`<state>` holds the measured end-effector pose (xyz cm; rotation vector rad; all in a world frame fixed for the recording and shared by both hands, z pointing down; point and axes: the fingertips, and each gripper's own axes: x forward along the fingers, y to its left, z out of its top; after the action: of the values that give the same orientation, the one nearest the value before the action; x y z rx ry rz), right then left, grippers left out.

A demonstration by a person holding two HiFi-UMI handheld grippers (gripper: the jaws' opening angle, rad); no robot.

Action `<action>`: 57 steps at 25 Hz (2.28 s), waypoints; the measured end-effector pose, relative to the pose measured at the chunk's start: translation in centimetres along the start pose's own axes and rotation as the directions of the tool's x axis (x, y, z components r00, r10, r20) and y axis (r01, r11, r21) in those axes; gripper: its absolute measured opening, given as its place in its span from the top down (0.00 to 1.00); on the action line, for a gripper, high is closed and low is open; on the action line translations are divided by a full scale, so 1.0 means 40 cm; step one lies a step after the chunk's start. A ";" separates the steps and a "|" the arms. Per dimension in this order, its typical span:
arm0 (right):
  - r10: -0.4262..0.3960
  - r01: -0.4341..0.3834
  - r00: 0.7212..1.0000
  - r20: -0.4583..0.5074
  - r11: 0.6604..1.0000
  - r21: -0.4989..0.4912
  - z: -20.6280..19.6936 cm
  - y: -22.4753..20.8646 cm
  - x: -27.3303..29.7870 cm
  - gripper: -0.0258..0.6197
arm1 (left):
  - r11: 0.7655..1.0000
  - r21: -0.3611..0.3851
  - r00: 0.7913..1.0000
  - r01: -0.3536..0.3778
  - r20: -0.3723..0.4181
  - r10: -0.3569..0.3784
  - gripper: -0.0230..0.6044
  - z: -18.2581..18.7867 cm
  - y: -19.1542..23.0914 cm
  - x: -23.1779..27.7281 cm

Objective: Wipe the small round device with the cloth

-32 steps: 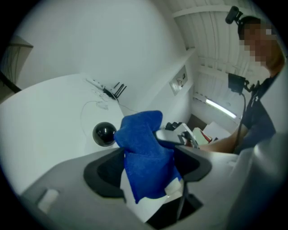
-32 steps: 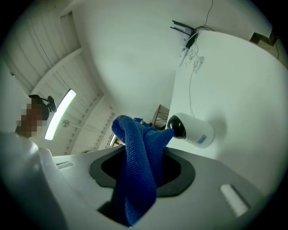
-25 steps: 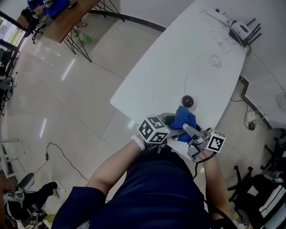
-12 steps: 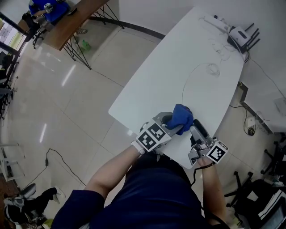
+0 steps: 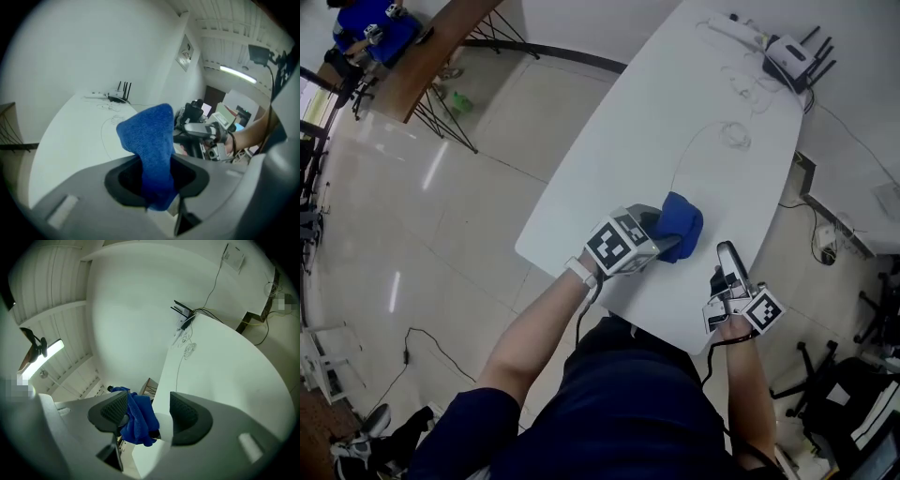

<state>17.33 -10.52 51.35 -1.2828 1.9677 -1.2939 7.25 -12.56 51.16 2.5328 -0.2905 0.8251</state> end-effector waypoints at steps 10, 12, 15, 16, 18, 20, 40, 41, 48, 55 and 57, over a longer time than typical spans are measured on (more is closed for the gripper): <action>-0.009 0.008 1.000 0.016 0.999 0.051 -0.006 -0.014 0.006 0.54 | 0.694 -0.562 0.893 0.450 0.301 -0.335 0.74 -0.107 0.138 0.014; -0.015 0.014 1.000 0.016 0.999 0.050 -0.004 -0.012 0.006 0.55 | 0.657 -0.616 0.900 0.435 0.331 -0.285 0.74 -0.139 0.178 0.020; -0.012 0.012 1.000 0.015 0.999 0.034 0.000 -0.008 0.006 0.55 | 0.720 -0.626 0.954 0.299 0.223 -0.202 0.74 -0.195 0.207 0.044; -0.011 0.011 1.000 0.015 0.999 0.032 0.001 -0.007 0.006 0.56 | 0.770 -0.594 0.972 0.234 0.152 -0.178 0.74 -0.211 0.206 0.054; -0.008 0.008 1.000 0.017 1.000 0.030 -0.001 -0.005 0.006 0.56 | 0.873 -0.476 0.993 0.106 -0.001 -0.121 0.73 -0.235 0.196 0.073; -0.013 0.013 1.000 0.012 1.000 0.026 -0.005 -0.006 0.004 0.56 | 0.942 -0.336 0.992 0.019 -0.115 -0.060 0.73 -0.244 0.186 0.087; -0.022 0.022 0.998 0.059 1.000 0.013 0.006 0.001 -0.061 0.60 | 0.964 -0.266 0.974 -0.010 0.217 0.070 0.72 -0.005 -0.056 -0.081; -0.020 0.019 0.998 0.056 1.000 0.011 0.005 0.004 -0.060 0.60 | 0.963 -0.270 0.970 0.014 0.236 0.052 0.72 0.008 -0.074 -0.072; -0.028 0.028 0.998 0.049 1.000 0.010 0.000 0.003 -0.051 0.61 | 0.833 -0.551 0.940 0.051 0.308 0.146 0.72 -0.069 -0.004 -0.003; -0.025 0.024 1.000 0.013 0.999 0.036 -0.025 -0.018 -0.041 0.62 | 0.717 -0.655 0.854 0.241 0.494 0.165 0.72 -0.157 0.023 -0.028; -0.023 0.023 1.000 0.001 0.999 0.037 -0.029 -0.024 -0.028 0.62 | 0.700 -0.671 0.858 0.245 0.487 0.166 0.71 -0.189 0.034 -0.022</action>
<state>17.42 -9.12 52.59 -1.2918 1.9246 -1.3340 2.29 -10.04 56.54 1.9188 -0.5940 -0.0618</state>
